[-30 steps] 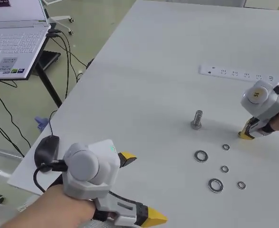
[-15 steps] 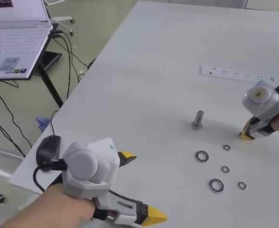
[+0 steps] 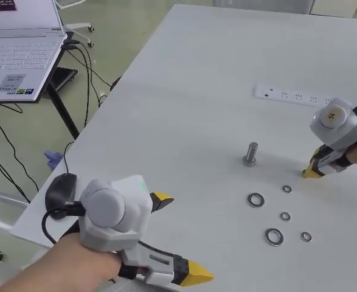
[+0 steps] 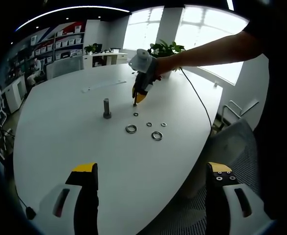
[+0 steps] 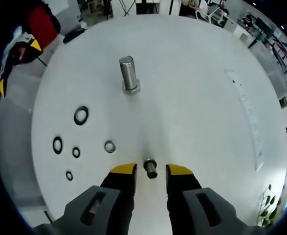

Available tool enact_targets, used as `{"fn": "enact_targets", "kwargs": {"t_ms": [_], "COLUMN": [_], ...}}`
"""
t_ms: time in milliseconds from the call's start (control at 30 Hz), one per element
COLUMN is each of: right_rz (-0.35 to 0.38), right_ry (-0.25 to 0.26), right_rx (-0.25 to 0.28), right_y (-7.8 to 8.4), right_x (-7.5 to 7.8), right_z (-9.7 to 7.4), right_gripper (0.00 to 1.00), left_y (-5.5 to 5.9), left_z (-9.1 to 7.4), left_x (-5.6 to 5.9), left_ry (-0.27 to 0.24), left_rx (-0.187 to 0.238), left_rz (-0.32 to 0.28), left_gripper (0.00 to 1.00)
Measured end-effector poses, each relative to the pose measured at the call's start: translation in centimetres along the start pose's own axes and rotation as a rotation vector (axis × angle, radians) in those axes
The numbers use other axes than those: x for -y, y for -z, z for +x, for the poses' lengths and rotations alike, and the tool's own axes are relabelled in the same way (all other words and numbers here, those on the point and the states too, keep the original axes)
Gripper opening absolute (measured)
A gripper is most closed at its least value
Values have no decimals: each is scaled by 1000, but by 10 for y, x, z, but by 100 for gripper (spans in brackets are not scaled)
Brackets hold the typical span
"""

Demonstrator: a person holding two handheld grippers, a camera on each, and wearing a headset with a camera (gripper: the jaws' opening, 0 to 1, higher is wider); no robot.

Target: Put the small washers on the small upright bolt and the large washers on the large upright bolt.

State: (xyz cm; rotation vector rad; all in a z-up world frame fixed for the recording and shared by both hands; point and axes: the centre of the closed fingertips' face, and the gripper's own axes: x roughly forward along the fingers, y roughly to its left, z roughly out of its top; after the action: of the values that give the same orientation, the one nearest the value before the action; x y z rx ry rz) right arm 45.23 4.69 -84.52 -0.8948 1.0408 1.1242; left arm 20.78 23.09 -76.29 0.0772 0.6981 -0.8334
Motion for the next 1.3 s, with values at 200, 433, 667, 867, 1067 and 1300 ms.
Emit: {"fn": "enact_targets", "kwargs": {"t_ms": [200, 433, 667, 867, 1067, 1300], "right_rz": [-7, -20, -38, -45, -64, -95], "right_ry": [2, 1, 11, 9, 0, -16], "right_rx": [6, 7, 12, 9, 13, 21], "right_y": [-5, -10, -17, -18, -20, -22], "right_x": [-1, -5, -11, -19, -28, -41], "right_z": [-11, -21, -33, -36, -37, -36], "right_gripper": [25, 25, 25, 26, 27, 28], "left_y": [-2, -5, -6, -9, -9, -7], "left_z": [-1, -4, -7, -9, -11, -12], "left_x": [2, 3, 3, 6, 6, 10], "left_ry": [0, -4, -11, -10, -12, -8], "left_rx": [-2, 3, 2, 10, 14, 10], "left_rz": [11, 17, 22, 32, 34, 40], "left_gripper": [91, 91, 91, 91, 91, 91]}}
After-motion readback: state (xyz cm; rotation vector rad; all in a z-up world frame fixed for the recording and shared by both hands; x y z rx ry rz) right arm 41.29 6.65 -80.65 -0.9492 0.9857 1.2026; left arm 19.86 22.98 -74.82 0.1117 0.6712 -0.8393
